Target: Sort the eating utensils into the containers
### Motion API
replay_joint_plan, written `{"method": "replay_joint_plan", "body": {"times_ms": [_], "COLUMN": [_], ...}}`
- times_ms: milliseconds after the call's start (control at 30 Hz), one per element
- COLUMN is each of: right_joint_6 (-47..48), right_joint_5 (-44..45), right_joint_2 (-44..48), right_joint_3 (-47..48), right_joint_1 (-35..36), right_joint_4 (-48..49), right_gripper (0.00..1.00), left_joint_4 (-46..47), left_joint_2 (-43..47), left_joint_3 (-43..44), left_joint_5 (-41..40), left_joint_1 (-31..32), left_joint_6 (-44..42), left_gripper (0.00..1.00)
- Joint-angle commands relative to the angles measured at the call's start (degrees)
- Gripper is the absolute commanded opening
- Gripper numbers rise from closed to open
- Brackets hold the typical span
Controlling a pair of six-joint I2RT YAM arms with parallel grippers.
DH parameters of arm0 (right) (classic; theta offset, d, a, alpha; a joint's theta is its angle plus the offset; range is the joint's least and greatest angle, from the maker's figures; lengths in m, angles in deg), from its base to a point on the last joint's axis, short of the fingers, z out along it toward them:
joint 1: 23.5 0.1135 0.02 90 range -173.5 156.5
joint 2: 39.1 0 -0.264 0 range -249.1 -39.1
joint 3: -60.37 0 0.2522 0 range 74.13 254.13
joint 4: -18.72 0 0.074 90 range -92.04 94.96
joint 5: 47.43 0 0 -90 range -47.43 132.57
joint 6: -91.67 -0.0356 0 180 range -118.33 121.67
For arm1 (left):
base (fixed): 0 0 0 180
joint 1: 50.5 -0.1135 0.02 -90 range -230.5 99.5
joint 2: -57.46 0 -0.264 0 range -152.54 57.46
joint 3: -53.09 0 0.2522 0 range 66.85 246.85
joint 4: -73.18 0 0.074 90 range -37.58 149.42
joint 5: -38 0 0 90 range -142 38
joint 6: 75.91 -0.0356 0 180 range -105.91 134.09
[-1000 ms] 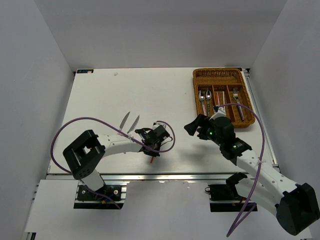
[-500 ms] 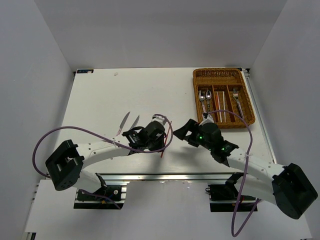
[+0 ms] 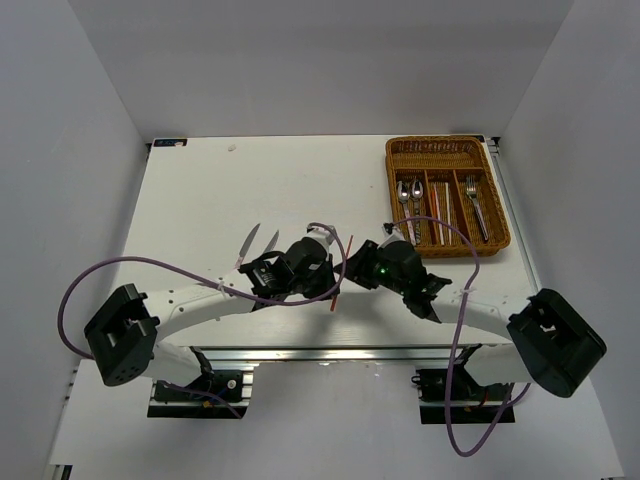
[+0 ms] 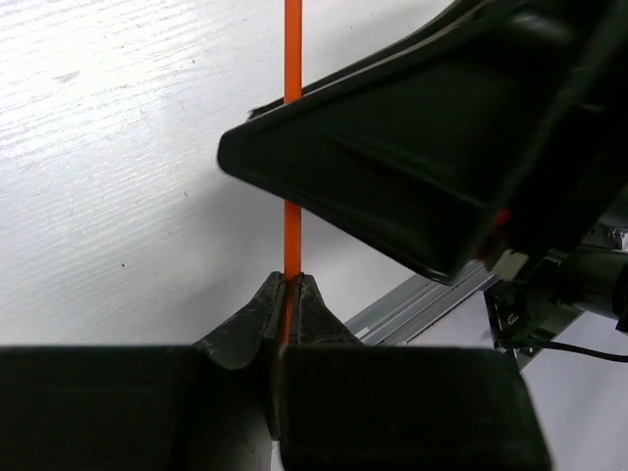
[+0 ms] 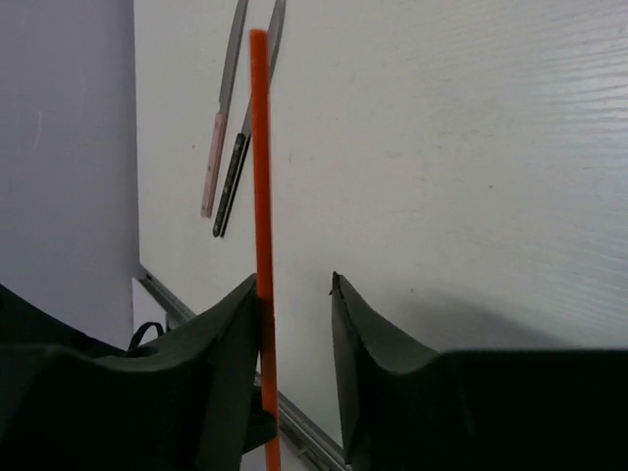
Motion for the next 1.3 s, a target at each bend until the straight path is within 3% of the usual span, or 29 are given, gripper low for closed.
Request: {"method": "replay_joint_plan", "body": {"times_ms": [0, 33, 67, 100, 133, 167, 400, 467, 500, 600, 833, 1067, 1133, 1167, 1267], "right_joint_6": [-0.63, -0.45, 0.07, 2.51, 4.1, 6.12, 31.42, 40.39, 44.77, 47.79, 53.33, 55.71, 55.8, 55.54, 54.31], "right_joint_5": [-5.86, -7.53, -7.63, -7.37, -5.63, -4.13, -0.95, 4.29, 11.02, 21.42, 26.02, 28.5, 27.96, 27.53, 26.65], "right_joint_2": [-2.89, -3.25, -3.34, -2.99, -2.56, -1.51, -3.69, -5.88, -6.76, -10.02, -18.53, -26.45, -28.38, -29.0, -29.71], "right_joint_3": [1.59, 1.41, 1.41, 2.02, 2.63, 3.42, 17.47, 23.88, 25.82, 31.89, 41.91, 48.51, 49.48, 49.92, 50.19], "right_joint_1": [0.51, 0.42, 0.16, -0.28, -0.81, -2.12, -16.96, -21.26, -22.33, -26.38, -33.68, -36.58, -36.67, -36.58, -36.58], "right_joint_4": [10.04, 12.57, 12.43, 11.55, 9.72, 4.65, -22.76, -29.55, -34.63, -39.59, -42.06, -44.27, -44.35, -45.57, -46.11], "right_gripper": [0.37, 0.25, 0.17, 0.06, 0.0, 0.0, 0.0, 0.0, 0.0, 0.0, 0.0, 0.0, 0.08, 0.2, 0.39], "left_joint_4": [0.97, 0.27, -0.52, -1.49, -4.37, -6.22, -24.24, -30.39, -33.63, -36.64, -33.24, -31.82, -31.12, -31.03, -30.94], "left_joint_2": [2.2, 2.73, 3.08, 3.43, 4.39, 4.84, 10.81, 12.13, 13.53, 17.04, 22.33, 18.64, 18.03, 17.68, 17.67], "left_joint_3": [1.57, 1.92, 2.18, 2.71, 3.32, 4.98, 11.32, 11.67, 11.68, 9.23, 1.66, 1.39, 1.13, 0.95, 1.22], "left_joint_5": [-0.59, -2.69, -4.45, -6.47, -8.31, -12.16, -30.02, -34.41, -38.87, -46.36, -46.75, -44.19, -43.84, -43.49, -43.66], "left_joint_1": [0.13, 0.13, 0.13, 0.13, 0.13, 0.22, 0.13, 0.13, 0.13, 0.13, 0.05, 0.04, 0.04, 0.04, 0.04], "left_joint_6": [0.03, 0.02, 0.11, 0.2, 0.2, 0.2, -4.8, -5.86, -5.86, -5.34, -4.63, -5.6, -6.04, -6.13, -6.13], "left_gripper": [0.0, 0.11, 0.47, 0.61, 0.78, 0.98, 0.98, 0.98, 0.98, 0.98, 0.98, 0.98, 0.98, 0.98, 0.98]}}
